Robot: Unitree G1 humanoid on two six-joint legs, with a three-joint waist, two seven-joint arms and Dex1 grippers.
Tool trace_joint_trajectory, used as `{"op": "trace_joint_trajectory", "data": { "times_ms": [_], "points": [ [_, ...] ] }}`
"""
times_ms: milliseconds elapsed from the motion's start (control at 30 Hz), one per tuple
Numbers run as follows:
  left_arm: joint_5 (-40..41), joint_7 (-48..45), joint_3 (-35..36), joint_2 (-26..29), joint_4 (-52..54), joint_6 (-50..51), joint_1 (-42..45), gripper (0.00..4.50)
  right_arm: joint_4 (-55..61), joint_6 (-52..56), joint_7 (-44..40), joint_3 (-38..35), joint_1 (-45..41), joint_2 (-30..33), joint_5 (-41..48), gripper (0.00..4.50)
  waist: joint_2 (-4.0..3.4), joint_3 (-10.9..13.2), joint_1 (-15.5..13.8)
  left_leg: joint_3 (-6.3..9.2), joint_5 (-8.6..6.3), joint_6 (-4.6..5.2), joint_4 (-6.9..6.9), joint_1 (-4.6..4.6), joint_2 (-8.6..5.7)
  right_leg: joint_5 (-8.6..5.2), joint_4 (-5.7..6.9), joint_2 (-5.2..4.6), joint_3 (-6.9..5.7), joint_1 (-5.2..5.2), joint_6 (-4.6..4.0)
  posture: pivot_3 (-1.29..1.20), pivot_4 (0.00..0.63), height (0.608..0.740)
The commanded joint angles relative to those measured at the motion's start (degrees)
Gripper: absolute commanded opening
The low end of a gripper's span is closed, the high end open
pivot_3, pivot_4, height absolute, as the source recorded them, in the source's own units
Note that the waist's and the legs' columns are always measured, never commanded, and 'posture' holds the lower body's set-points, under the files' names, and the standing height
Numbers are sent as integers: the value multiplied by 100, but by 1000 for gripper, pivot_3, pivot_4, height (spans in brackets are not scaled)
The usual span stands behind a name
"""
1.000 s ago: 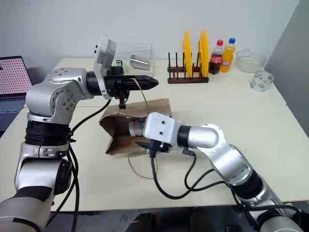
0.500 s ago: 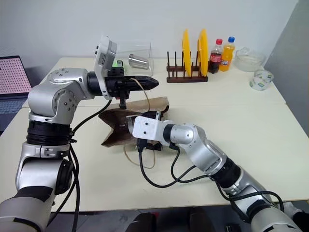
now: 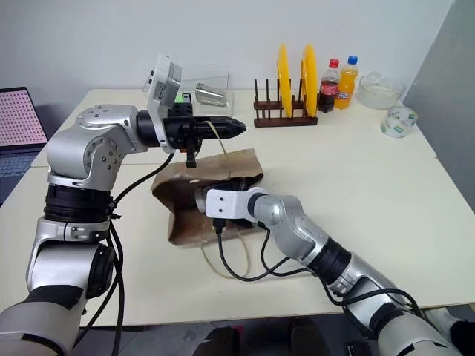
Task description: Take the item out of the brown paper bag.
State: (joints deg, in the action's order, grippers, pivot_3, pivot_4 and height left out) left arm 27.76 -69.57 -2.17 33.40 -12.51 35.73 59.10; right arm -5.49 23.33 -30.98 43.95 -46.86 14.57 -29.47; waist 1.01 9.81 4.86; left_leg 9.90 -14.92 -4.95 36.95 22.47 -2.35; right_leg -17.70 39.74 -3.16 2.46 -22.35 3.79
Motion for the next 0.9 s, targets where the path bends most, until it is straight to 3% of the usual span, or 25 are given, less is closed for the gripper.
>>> {"op": "trace_joint_trajectory", "data": {
  "times_ms": [33,267,300,367,767,900],
  "points": [
    [-21,-57,58,6,-34,-143,219,0,-285,-349,215,292,-277,-34,-747,4465,0,0,9,-1,1,-1,1,0,0,0,2,0,0,-1,0,0,150,740],
    [-100,-136,26,9,-153,-270,254,0,-1127,-870,390,138,-454,-347,-1020,4465,0,0,17,-1,4,-6,1,-2,0,0,11,0,3,-2,0,0,150,740],
    [-115,-147,27,12,-167,-282,255,0,-1186,-933,400,76,-453,-373,-1000,4298,0,0,19,-1,4,-7,1,-3,0,0,13,0,3,-3,0,0,150,740],
    [-160,-171,27,29,-223,-323,258,0,-1187,-1036,382,-51,-407,-391,-938,3850,0,0,19,-1,5,-8,1,-5,0,0,16,0,3,-2,0,0,150,740],
    [-615,-130,68,69,-1048,-927,330,0,258,-1461,-201,-693,326,260,-778,15,0,0,18,2,5,-9,0,-3,-1,0,15,0,1,-4,0,0,150,740],
    [-637,-108,108,32,-1174,-983,377,0,505,-1550,-534,-744,489,375,-645,15,0,0,17,0,5,-9,0,-3,-1,0,16,0,2,-4,0,0,150,740]
  ]
}}
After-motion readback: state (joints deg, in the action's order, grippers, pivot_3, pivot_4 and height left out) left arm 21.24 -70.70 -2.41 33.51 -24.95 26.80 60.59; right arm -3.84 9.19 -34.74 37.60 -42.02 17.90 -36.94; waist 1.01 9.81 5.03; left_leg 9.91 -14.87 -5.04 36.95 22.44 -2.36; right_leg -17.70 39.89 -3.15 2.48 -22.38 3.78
